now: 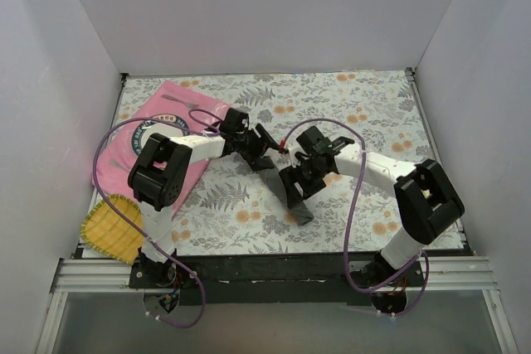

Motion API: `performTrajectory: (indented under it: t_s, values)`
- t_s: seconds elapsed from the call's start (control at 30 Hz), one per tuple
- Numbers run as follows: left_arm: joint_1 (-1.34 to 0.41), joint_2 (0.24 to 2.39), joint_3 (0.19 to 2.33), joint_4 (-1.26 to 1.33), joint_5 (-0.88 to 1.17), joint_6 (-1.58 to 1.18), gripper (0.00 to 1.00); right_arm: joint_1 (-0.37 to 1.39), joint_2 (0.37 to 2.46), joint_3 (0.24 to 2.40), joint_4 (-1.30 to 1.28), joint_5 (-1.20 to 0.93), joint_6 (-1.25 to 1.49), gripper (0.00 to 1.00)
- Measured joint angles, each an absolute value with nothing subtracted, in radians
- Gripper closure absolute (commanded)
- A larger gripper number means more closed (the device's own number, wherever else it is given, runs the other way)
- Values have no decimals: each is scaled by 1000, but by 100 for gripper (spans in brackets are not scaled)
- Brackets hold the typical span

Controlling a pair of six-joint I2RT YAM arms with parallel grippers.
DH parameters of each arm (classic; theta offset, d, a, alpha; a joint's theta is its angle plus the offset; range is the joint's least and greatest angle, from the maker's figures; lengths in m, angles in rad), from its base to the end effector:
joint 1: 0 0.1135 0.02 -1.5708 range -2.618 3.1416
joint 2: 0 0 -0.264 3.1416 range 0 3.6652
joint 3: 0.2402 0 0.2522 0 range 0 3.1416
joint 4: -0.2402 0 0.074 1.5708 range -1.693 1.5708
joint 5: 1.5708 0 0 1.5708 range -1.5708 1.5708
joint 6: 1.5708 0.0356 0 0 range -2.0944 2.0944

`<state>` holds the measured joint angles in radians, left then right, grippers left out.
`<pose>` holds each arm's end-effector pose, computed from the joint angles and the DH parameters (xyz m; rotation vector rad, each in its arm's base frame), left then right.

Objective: Fold the napkin, place the utensils inside, and roll it up
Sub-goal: Roll the napkin with the utensil

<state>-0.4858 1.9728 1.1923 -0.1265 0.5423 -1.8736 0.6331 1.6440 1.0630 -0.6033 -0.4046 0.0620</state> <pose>0.3486 -0.2049 0.1444 1.5110 -2.2164 1.1338 0.2475 0.1990 0.1936 -0.9048 2.6795 0.7333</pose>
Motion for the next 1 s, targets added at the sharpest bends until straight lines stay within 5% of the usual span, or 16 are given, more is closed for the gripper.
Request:
performTrajectory:
  t_s: [0.3, 0.63, 1.0]
  values:
    - [-487, 1974, 1272, -230, 504, -1856, 33, 719, 1605, 947, -635, -106, 109, 27]
    - [-468, 1953, 1555, -585, 273, -1869, 31, 876, 1608, 1181, -698, 129, 98, 18]
    - [-345, 1767, 1515, -861, 131, -1973, 31, 1013, 1846, 1306, -659, 317, 54, 23]
